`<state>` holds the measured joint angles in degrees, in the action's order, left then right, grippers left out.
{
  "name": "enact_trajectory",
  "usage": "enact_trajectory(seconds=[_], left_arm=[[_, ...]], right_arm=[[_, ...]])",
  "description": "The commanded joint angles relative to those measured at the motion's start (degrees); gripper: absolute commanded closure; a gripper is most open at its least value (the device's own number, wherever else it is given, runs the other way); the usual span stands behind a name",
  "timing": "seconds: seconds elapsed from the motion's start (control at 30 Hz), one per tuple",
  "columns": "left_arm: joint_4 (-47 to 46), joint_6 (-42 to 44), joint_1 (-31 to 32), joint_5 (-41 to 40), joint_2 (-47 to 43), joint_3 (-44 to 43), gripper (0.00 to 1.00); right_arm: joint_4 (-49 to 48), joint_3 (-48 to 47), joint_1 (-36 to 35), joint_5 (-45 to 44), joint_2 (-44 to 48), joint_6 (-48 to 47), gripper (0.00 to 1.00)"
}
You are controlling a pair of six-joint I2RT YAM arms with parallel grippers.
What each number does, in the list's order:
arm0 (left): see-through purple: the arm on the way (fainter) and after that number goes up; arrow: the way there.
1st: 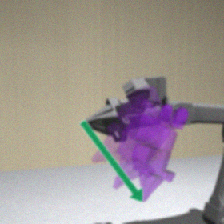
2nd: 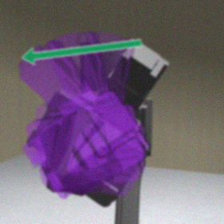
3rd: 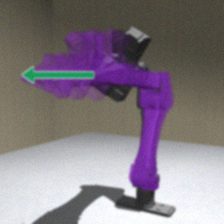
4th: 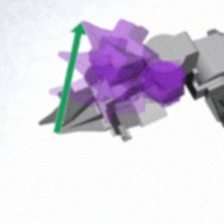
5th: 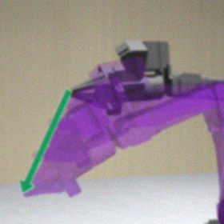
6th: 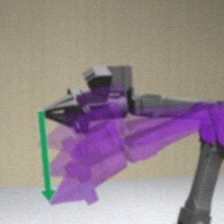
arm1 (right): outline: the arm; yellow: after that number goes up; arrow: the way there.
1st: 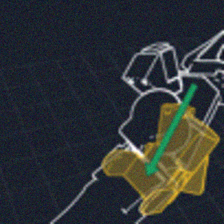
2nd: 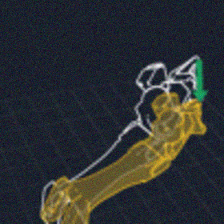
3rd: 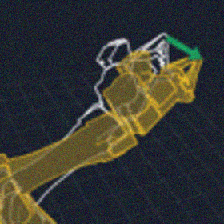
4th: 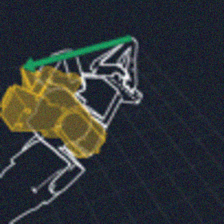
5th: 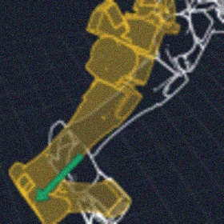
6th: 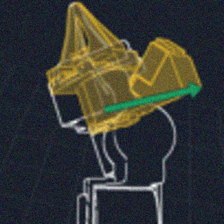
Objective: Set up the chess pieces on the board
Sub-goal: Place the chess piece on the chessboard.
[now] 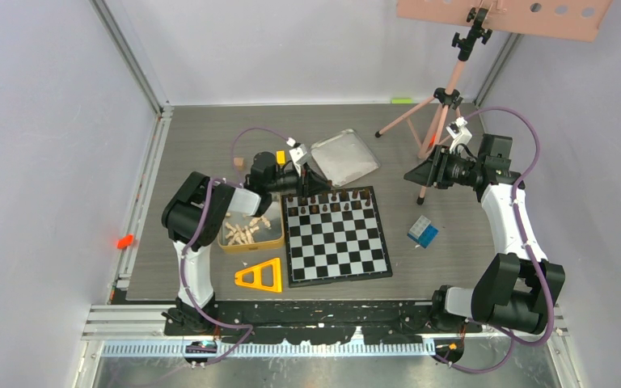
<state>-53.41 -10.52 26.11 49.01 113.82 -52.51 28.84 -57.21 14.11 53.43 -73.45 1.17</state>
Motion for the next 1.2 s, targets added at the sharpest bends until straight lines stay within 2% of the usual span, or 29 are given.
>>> enact_trajectory(seconds=[0.0,0.6,0.87,1.17], left_arm=[[-3.02,0.60,-0.18,-0.76,-0.49,0.37,0.85],[-2.05,1.56,-0.18,-1.11,-1.66,1.54,0.76],[-3.36,-0.86,-0.18,-1.45,-1.31,1.68,0.71],[-3.11,-0.63,-0.18,-1.68,-1.49,1.74,0.70]], right_arm=[[-0.65,-0.19,0.04,0.36,0.50,-0.91,0.52],[-0.70,-0.18,0.04,0.36,0.63,-0.91,0.52],[-0.74,-0.20,0.04,0.61,0.71,-0.91,0.52],[-0.88,-0.09,0.02,0.62,1.09,-0.91,0.52]])
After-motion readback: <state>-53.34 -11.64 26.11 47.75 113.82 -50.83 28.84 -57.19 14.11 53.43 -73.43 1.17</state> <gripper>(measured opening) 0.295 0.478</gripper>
